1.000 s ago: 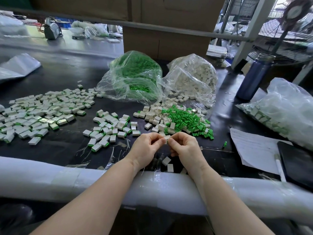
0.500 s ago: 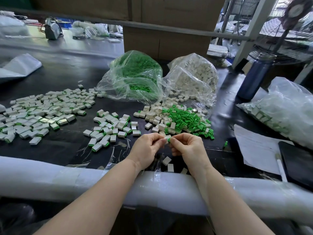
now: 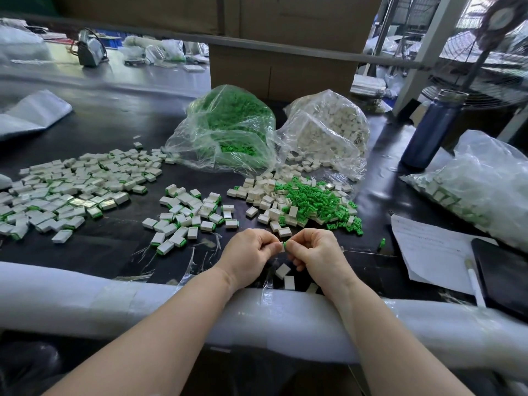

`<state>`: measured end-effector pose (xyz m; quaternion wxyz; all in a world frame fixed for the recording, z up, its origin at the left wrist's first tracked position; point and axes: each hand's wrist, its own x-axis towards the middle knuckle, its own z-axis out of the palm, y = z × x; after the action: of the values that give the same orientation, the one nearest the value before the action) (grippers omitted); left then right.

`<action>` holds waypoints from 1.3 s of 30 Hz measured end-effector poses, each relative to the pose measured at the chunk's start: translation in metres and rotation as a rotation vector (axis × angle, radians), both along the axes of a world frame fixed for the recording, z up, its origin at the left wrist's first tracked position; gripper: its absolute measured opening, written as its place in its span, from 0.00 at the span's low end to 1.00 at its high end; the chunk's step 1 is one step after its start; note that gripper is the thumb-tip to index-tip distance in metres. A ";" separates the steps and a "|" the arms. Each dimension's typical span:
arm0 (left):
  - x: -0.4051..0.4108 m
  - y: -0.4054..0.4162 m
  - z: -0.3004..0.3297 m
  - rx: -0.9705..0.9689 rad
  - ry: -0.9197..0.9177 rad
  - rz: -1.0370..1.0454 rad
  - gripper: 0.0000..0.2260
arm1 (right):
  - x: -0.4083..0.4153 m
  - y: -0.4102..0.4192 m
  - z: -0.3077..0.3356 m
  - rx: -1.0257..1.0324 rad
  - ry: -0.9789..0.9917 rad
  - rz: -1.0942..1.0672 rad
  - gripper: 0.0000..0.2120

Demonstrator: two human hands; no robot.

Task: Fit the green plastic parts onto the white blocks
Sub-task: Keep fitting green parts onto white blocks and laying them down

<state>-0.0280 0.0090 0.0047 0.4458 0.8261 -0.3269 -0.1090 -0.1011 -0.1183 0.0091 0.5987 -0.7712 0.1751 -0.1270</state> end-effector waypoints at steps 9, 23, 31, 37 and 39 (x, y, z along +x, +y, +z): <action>-0.004 -0.005 0.001 -0.053 -0.037 -0.004 0.08 | 0.000 0.002 0.000 0.028 -0.147 -0.049 0.08; -0.001 -0.004 0.000 -0.119 -0.026 0.025 0.07 | -0.002 0.003 0.002 0.099 -0.145 -0.089 0.08; 0.000 -0.003 0.000 -0.089 0.047 0.013 0.06 | 0.001 0.003 0.000 0.010 -0.059 -0.065 0.08; -0.001 -0.003 0.001 -0.029 -0.075 -0.019 0.07 | 0.000 0.001 0.000 -0.014 -0.017 -0.034 0.08; -0.002 -0.003 0.002 -0.012 -0.120 -0.022 0.07 | 0.000 0.001 0.000 -0.025 -0.010 -0.042 0.08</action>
<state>-0.0300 0.0056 0.0063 0.4292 0.8248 -0.3628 -0.0623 -0.1012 -0.1173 0.0088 0.5871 -0.7741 0.1868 -0.1456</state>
